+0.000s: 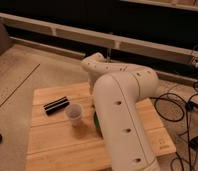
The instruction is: Wipe the white sponge on the table
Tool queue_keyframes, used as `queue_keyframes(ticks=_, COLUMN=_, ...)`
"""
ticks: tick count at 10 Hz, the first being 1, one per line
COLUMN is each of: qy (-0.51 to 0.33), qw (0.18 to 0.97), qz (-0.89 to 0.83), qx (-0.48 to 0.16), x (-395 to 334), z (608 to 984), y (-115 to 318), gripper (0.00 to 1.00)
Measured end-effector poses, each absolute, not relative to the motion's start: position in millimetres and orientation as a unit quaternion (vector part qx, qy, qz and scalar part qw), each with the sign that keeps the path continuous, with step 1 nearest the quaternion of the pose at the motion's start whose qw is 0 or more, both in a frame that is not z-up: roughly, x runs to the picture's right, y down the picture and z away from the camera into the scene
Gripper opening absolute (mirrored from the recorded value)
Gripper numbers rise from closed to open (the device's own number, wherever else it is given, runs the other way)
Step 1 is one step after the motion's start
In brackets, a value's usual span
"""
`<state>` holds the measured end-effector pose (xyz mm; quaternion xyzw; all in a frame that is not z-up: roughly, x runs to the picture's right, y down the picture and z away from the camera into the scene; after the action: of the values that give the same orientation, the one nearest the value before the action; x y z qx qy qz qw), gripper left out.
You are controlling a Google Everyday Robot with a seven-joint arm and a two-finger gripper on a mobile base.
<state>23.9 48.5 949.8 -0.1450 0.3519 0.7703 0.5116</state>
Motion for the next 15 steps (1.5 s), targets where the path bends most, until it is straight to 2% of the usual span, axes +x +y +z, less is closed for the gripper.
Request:
queue_keyframes(ticks=2, qy=0.371, qw=0.509, qz=0.765, qx=-0.136, x=39, z=954, y=58, gripper=0.64)
queue_keyframes(ticks=3, qy=0.376, qw=0.506, qz=0.764, qx=-0.135, x=43, z=957, y=62, gripper=0.57)
queue_keyframes(ticks=8, qy=0.374, qw=0.499, qz=0.771, qx=-0.13, x=40, z=969, y=60, gripper=0.07)
queue_keyframes(ticks=9, qy=0.371, qw=0.499, qz=0.772, qx=-0.129, x=39, z=969, y=58, gripper=0.01)
queue_keyframes(ticks=15, qy=0.336, qw=0.542, qz=0.759, qx=-0.13, x=-2, z=983, y=24, gripper=0.0)
